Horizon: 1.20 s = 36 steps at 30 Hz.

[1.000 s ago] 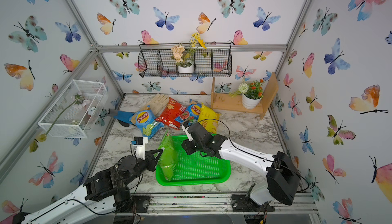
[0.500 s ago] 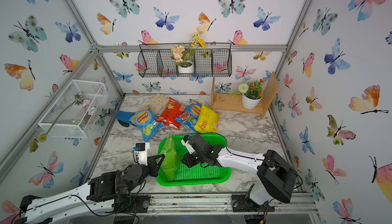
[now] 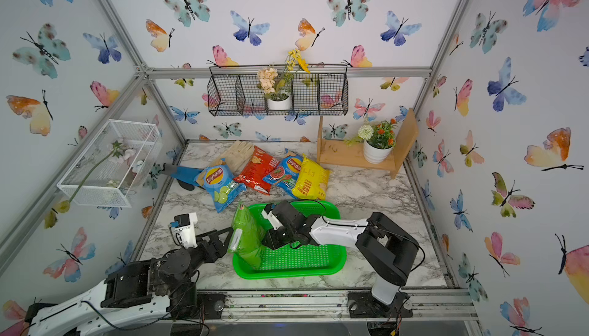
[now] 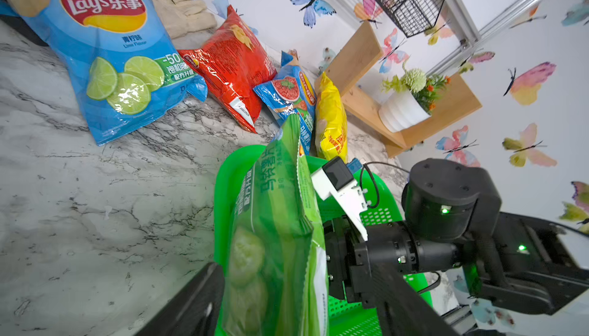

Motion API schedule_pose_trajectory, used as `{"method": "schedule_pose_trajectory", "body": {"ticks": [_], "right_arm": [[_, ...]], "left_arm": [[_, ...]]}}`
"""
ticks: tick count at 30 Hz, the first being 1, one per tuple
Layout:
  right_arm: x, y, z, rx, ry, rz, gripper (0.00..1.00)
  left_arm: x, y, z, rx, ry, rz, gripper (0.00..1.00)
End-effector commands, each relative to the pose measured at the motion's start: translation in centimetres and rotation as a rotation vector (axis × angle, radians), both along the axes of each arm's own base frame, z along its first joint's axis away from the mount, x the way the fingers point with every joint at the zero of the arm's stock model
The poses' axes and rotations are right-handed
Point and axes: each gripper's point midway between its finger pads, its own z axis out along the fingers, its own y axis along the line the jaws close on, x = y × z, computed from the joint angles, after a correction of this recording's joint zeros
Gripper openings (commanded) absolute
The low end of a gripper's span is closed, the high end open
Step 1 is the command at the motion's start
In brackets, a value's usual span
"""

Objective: Put the potato chips into the basket
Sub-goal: Place the potato chip in the basket, then pick up the potato chip from the center of the board.

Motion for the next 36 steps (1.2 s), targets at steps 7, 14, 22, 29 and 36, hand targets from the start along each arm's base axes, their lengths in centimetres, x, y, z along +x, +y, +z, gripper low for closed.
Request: {"method": "schedule_pose_trajectory", "body": {"ticks": [7, 14, 22, 29, 36], "right_arm": [[1.8, -2.5, 3.5, -0.122, -0.169, -0.037, 0.42], [5.3, -6.8, 10.1, -0.202, -0.415, -0.165, 0.62], [11.6, -10.9, 13.1, -0.323, -0.525, -0.350, 0.81], [17.7, -13.2, 11.3, -0.393, -0.463, -0.478, 0.85], [20.8, -11.3, 8.9, -0.459, -0.398, -0.494, 0.85]], "left_arm": [[0.9, 1.1, 4.8, 0.102, -0.084, 0.057, 0.89], [1.3, 0.8, 10.6, 0.087, -0.200, 0.040, 0.99], [1.9, -2.0, 15.7, 0.180, -0.271, -0.014, 0.99], [4.6, -7.8, 13.8, 0.343, -0.144, -0.153, 0.99], [9.1, -8.6, 9.3, 0.250, 0.041, -0.222, 0.99]]}}
